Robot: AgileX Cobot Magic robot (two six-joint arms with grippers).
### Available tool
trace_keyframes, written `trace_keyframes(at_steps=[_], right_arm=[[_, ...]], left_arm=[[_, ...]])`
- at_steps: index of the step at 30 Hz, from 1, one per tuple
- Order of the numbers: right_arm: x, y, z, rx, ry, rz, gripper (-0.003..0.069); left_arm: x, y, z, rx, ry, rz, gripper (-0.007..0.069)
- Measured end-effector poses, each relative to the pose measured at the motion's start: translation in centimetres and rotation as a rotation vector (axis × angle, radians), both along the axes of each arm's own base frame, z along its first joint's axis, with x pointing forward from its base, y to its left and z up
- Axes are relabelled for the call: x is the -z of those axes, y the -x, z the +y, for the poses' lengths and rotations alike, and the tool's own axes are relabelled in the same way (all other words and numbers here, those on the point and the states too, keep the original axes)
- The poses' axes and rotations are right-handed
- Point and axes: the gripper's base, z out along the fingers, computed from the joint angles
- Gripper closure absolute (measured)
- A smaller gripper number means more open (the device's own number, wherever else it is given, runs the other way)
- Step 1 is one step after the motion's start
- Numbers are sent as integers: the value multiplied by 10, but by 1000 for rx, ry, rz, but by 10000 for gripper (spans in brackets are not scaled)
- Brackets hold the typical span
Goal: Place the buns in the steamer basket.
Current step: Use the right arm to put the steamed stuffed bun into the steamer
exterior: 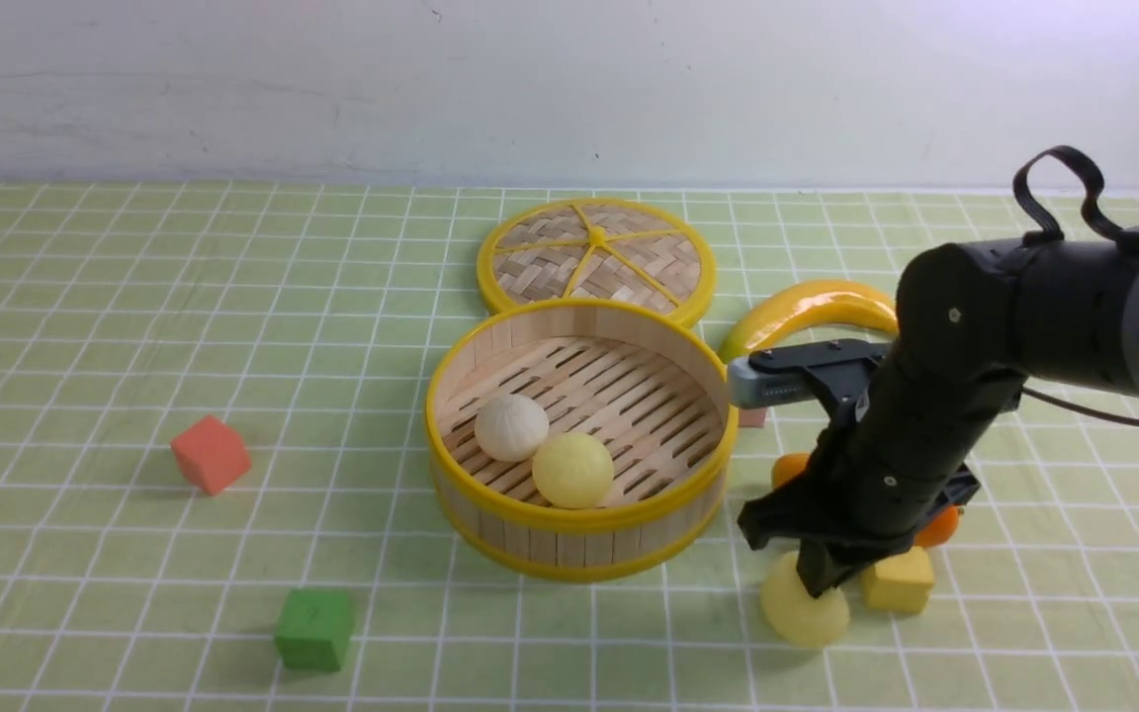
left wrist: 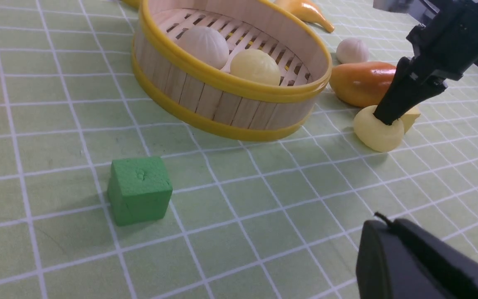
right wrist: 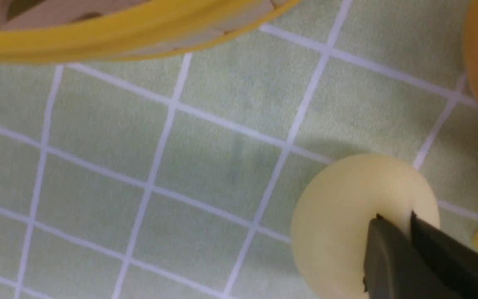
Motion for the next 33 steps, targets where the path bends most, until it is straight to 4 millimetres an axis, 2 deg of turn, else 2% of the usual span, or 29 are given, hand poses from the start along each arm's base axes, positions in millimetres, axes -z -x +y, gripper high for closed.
trace_keyframes(at_steps=[4, 7, 10, 12, 14, 15, 17, 19, 20, 21, 23, 27, 28, 29, 31, 32, 33], right_arm=[[-42, 10, 1, -29, -53, -47, 656], [-82, 11, 12, -69, -143, -192, 651], [-98, 1, 22, -66, -205, -306, 651], [-96, -13, 28, -49, -226, -353, 651], [-83, -33, 35, -25, -234, -402, 648], [-81, -34, 35, -25, -232, -398, 648], [-51, -53, 42, -4, -219, -395, 636], [-30, -62, 46, 1, -205, -364, 615], [-30, -62, 46, 2, -205, -364, 613], [-15, -65, 47, 9, -194, -333, 578], [-9, -67, 48, 19, -192, -325, 522], [-14, -68, 49, 35, -208, -338, 363], [-15, -68, 49, 35, -209, -340, 354], [-21, -67, 49, 32, -214, -344, 279], [-35, -63, 48, 19, -219, -342, 216], [-36, -62, 47, 15, -215, -339, 211], [-47, -59, 46, 2, -213, -347, 185]], left_arm=[[0, 0, 0, 0, 0, 0, 627], [0, 0, 0, 0, 0, 0, 625], [0, 0, 0, 0, 0, 0, 624], [0, 0, 0, 0, 0, 0, 622], [0, 0, 0, 0, 0, 0, 620], [0, 0, 0, 0, 0, 0, 620], [0, 0, 0, 0, 0, 0, 619], [0, 0, 0, 0, 0, 0, 617], [0, 0, 0, 0, 0, 0, 616], [0, 0, 0, 0, 0, 0, 614], [0, 0, 0, 0, 0, 0, 612], [0, 0, 0, 0, 0, 0, 609], [0, 0, 0, 0, 0, 0, 609], [0, 0, 0, 0, 0, 0, 609], [0, 0, 0, 0, 0, 0, 608], [0, 0, 0, 0, 0, 0, 608], [0, 0, 0, 0, 0, 0, 608]])
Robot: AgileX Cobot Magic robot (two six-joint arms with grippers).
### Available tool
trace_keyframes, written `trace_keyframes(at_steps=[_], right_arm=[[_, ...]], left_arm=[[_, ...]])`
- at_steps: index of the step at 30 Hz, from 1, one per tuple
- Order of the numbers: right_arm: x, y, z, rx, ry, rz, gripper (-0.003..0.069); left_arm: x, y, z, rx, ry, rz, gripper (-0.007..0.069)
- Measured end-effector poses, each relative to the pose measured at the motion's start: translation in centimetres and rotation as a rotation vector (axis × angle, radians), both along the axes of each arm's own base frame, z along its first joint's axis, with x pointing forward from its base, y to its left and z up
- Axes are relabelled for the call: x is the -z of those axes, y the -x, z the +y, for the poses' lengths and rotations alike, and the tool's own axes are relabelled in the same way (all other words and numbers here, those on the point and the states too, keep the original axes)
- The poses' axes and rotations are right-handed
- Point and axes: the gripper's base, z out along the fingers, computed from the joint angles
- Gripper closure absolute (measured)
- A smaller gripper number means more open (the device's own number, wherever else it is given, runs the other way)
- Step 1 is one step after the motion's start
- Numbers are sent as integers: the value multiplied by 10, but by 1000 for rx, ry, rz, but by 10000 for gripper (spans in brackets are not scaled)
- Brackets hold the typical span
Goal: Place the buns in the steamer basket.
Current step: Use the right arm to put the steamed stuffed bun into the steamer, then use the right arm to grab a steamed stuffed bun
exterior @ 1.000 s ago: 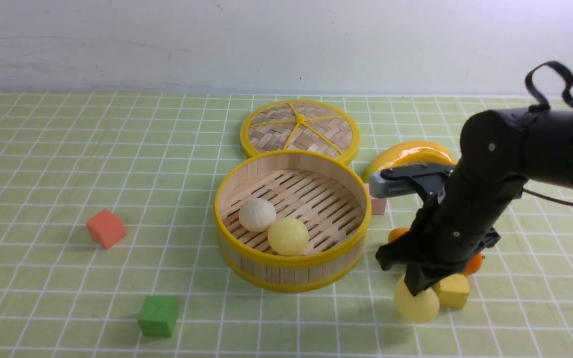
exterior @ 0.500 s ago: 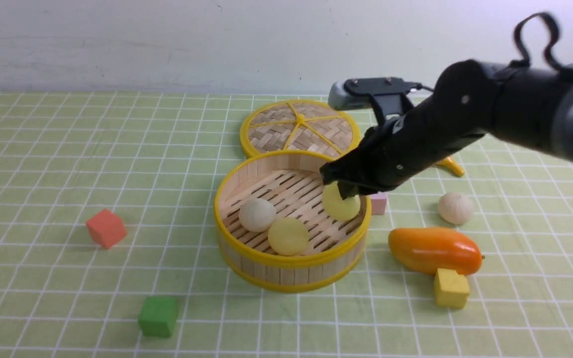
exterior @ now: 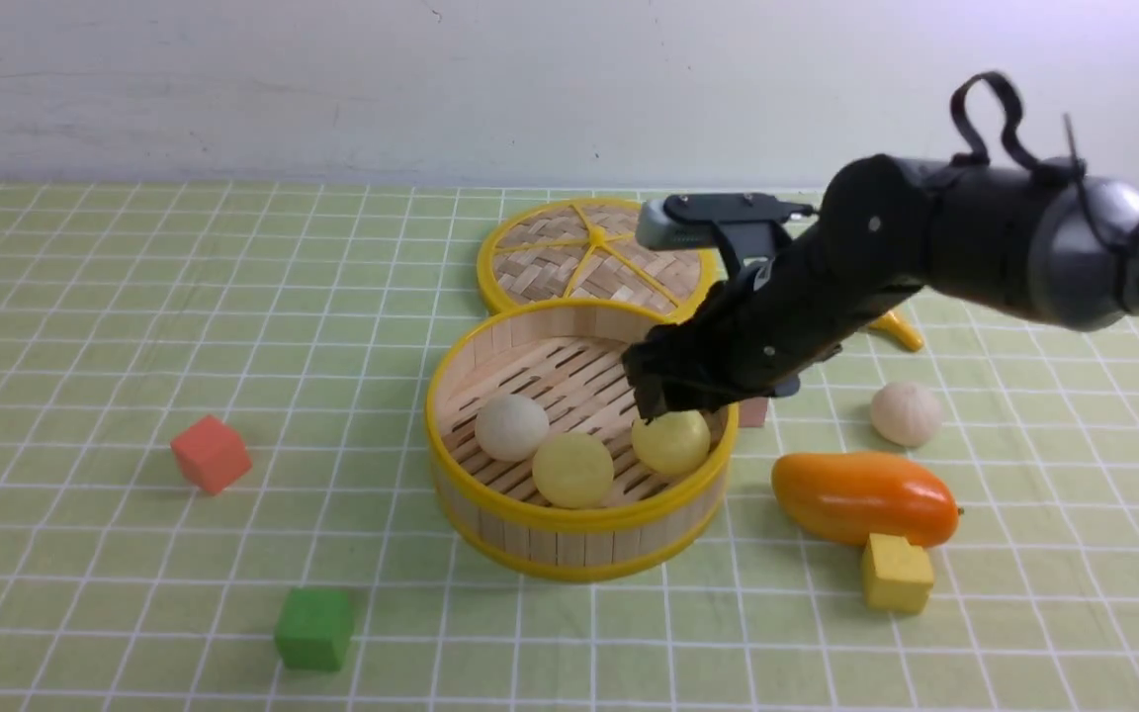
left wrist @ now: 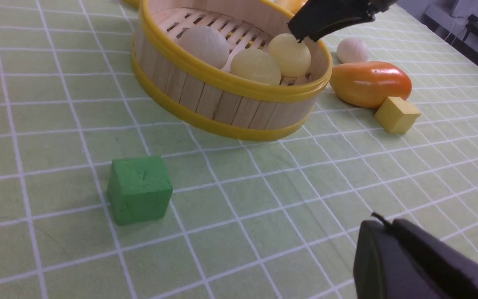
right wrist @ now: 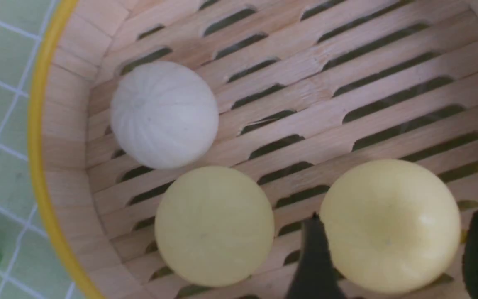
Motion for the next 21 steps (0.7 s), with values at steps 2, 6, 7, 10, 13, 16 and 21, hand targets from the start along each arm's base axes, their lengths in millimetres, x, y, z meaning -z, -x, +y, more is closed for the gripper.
trace_keyframes(at_steps=[2, 6, 7, 10, 13, 16, 21], right_arm=[[-32, 10, -9, -43, 67, -50, 153], [-56, 13, -40, 31, 188, -73, 181], [-56, 10, -53, 79, 211, -59, 196], [-37, -5, -93, 236, 284, 34, 263], [-16, -19, -116, 305, 291, 88, 300], [11, -36, -133, 348, 236, 115, 325], [29, -50, -143, 367, 185, 91, 330]], left_arm=[[0, 0, 0, 0, 0, 0, 606], [0, 0, 0, 0, 0, 1, 604], [0, 0, 0, 0, 0, 1, 603], [0, 0, 0, 0, 0, 1, 603], [0, 0, 0, 0, 0, 1, 599], [0, 0, 0, 0, 0, 1, 596], [0, 0, 0, 0, -1, 1, 590]])
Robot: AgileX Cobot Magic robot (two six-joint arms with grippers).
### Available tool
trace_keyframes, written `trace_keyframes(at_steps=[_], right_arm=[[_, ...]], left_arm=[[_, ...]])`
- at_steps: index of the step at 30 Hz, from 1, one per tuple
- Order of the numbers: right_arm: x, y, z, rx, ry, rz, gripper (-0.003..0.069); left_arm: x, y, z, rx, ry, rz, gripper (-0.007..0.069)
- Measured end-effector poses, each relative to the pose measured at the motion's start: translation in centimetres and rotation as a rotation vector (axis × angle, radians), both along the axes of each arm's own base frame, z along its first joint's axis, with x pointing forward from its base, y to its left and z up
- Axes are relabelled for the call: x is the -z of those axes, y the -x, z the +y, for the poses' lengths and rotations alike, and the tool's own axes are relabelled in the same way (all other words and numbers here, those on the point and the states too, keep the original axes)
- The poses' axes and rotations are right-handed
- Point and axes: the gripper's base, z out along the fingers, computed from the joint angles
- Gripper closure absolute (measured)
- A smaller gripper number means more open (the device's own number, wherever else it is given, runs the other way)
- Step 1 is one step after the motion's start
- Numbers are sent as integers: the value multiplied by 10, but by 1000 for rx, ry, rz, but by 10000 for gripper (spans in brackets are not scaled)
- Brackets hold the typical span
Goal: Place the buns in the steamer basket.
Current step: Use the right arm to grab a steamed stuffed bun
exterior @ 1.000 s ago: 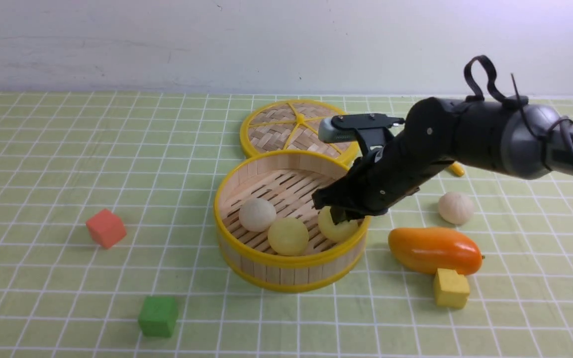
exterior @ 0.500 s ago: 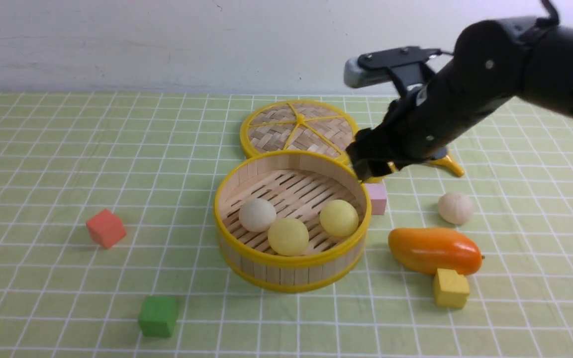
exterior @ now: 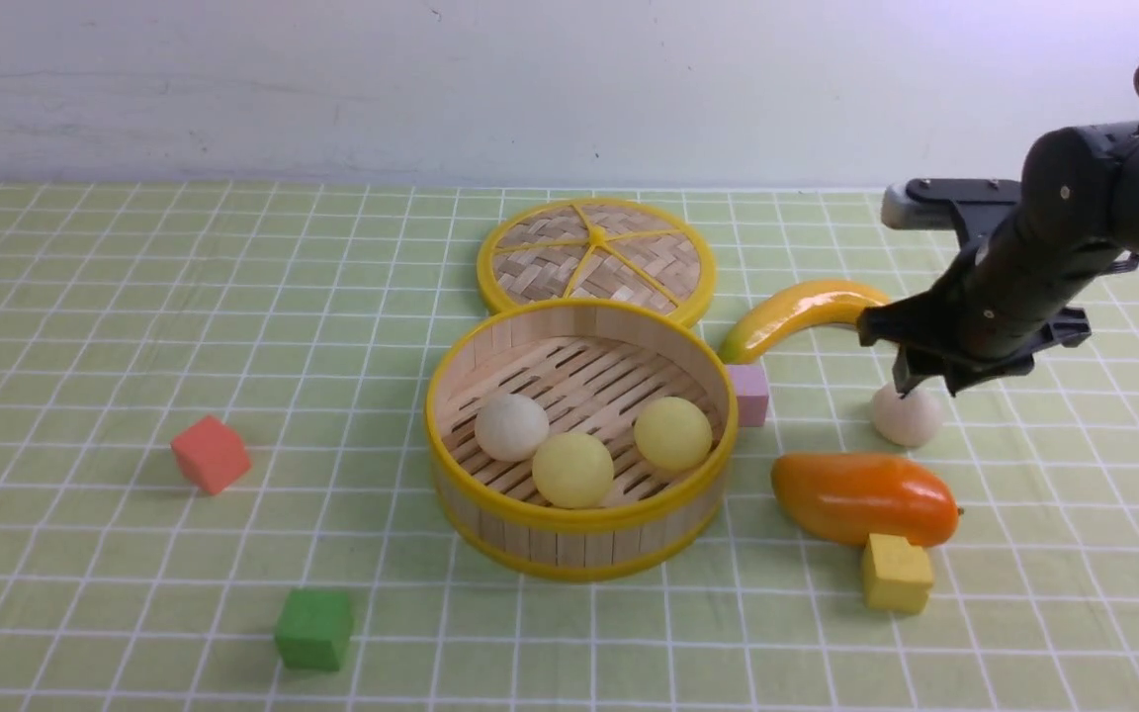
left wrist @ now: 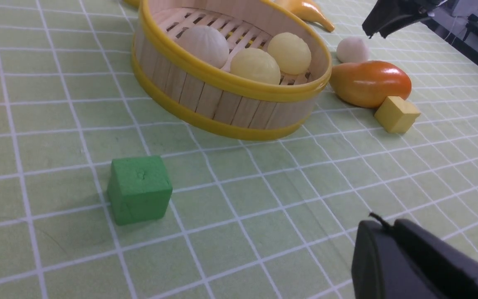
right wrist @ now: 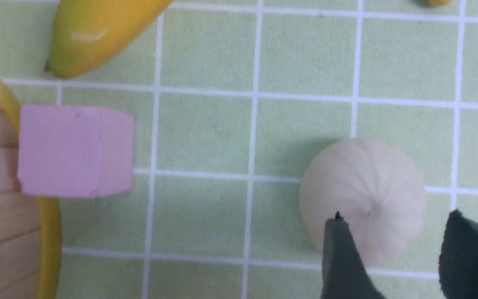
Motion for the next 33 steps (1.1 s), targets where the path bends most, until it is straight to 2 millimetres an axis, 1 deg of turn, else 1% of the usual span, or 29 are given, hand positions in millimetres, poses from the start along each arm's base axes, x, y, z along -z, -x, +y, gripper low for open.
trace_keyframes(at_steps=[2, 5, 16, 21, 23, 24, 26, 27, 29, 30, 31, 33], right_arm=[[8, -5, -6, 16, -8, -13, 330], [14, -8, -6, 18, -10, -14, 330], [18, -12, -4, 10, -23, -49, 339], [24, -15, -4, 8, -20, -47, 405], [27, -15, -4, -3, -14, -43, 461], [27, -15, -4, -6, -12, -44, 470], [27, -15, -4, -14, -8, -43, 528], [27, -15, -4, -15, -7, -44, 532], [27, -15, -4, -30, 1, -40, 601], [27, -15, -4, -31, 2, -41, 606], [27, -14, -4, -42, 7, -39, 634], [27, -13, -4, -51, 10, -30, 656]], left_arm=[[0, 0, 0, 0, 0, 0, 588], [0, 0, 0, 0, -1, 1, 589], [0, 0, 0, 0, -1, 1, 578], [0, 0, 0, 0, -1, 1, 575], [0, 0, 0, 0, -1, 1, 575], [0, 0, 0, 0, -1, 1, 575], [0, 0, 0, 0, 0, 1, 573], [0, 0, 0, 0, 0, 1, 573], [0, 0, 0, 0, 0, 1, 569], [0, 0, 0, 0, 0, 1, 569], [0, 0, 0, 0, 0, 1, 567], [0, 0, 0, 0, 0, 1, 567]])
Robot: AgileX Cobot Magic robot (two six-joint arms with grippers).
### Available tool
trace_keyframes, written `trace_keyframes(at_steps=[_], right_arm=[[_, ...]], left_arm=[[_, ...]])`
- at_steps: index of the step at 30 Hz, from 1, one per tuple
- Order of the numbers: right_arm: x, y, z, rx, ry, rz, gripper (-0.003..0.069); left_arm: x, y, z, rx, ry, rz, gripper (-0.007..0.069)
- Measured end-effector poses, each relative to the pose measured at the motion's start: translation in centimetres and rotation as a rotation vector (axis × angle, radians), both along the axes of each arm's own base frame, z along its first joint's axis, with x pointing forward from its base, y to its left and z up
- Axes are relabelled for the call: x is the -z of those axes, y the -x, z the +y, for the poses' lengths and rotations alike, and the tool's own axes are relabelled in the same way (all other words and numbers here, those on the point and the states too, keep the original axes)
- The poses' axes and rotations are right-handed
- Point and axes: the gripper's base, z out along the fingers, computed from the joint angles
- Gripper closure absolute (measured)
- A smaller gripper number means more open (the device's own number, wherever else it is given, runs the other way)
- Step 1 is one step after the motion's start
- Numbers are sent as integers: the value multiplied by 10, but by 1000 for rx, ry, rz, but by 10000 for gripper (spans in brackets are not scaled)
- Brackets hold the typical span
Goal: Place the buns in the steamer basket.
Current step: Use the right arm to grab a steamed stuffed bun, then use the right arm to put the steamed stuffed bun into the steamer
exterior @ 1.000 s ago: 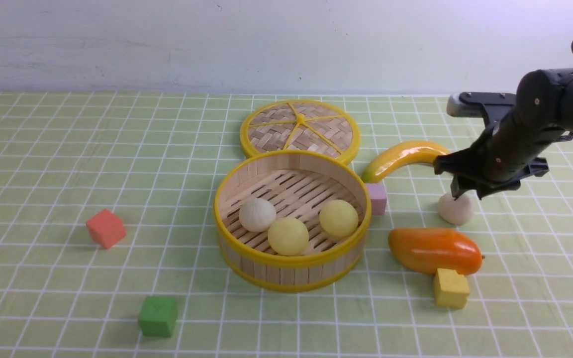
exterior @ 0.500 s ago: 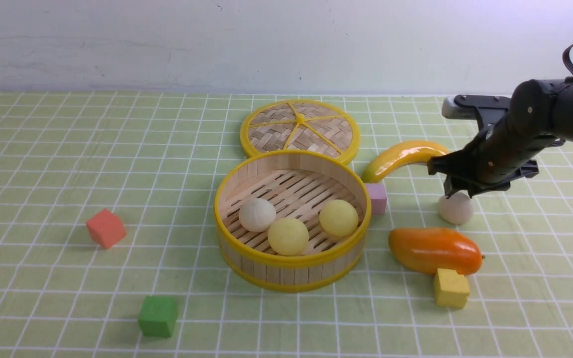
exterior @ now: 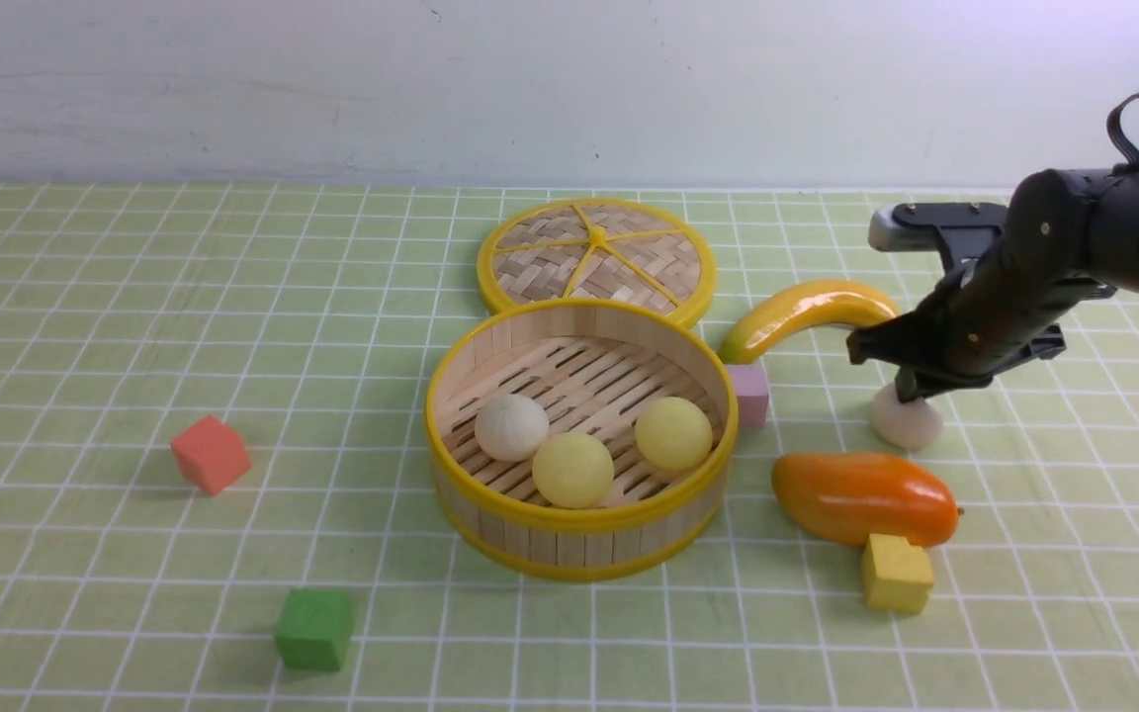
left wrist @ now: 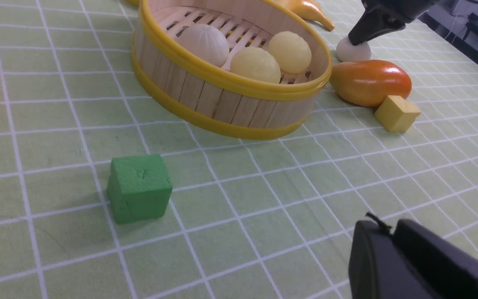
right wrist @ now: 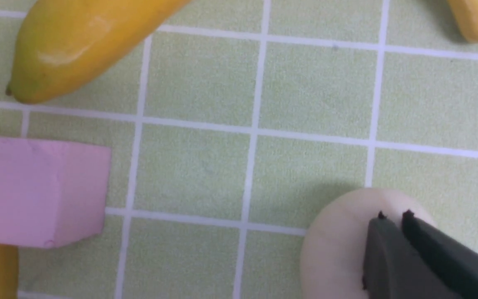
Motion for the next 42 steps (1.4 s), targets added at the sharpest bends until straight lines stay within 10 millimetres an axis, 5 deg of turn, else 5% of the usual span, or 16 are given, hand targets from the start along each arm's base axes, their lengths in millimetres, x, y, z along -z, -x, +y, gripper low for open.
trace_keyframes(at_steps=[3, 8, 11, 14, 17, 21, 26, 31, 35, 38, 42], right_arm=[[-10, 4, 2, -13, -18, 6, 657], [-60, 20, 28, -111, -100, -92, 657], [-89, 32, 63, -217, -191, -187, 657], [-95, 38, 95, -305, -262, -241, 655], [-87, 39, 122, -361, -301, -272, 651], [-51, 27, 158, -360, -318, -340, 638], [-14, 16, 168, -298, -307, -348, 589], [1, 11, 168, -262, -297, -351, 407], [-14, 14, 168, -273, -310, -370, 274], [-55, 29, 168, -350, -341, -385, 187], [-123, 69, 161, -472, -388, -354, 224]], left_arm=[[0, 0, 0, 0, 0, 0, 562], [0, 0, 0, 0, 0, 0, 556], [0, 0, 0, 0, 0, 1, 552], [0, 0, 0, 0, 0, 1, 550], [0, 0, 0, 0, 0, 1, 548], [0, 0, 0, 0, 0, 1, 543], [0, 0, 0, 0, 0, 1, 538], [0, 0, 0, 1, -1, 3, 537], [0, 0, 0, 1, -1, 3, 536], [0, 0, 0, 1, -1, 3, 536], [0, 0, 0, 1, -1, 3, 536]])
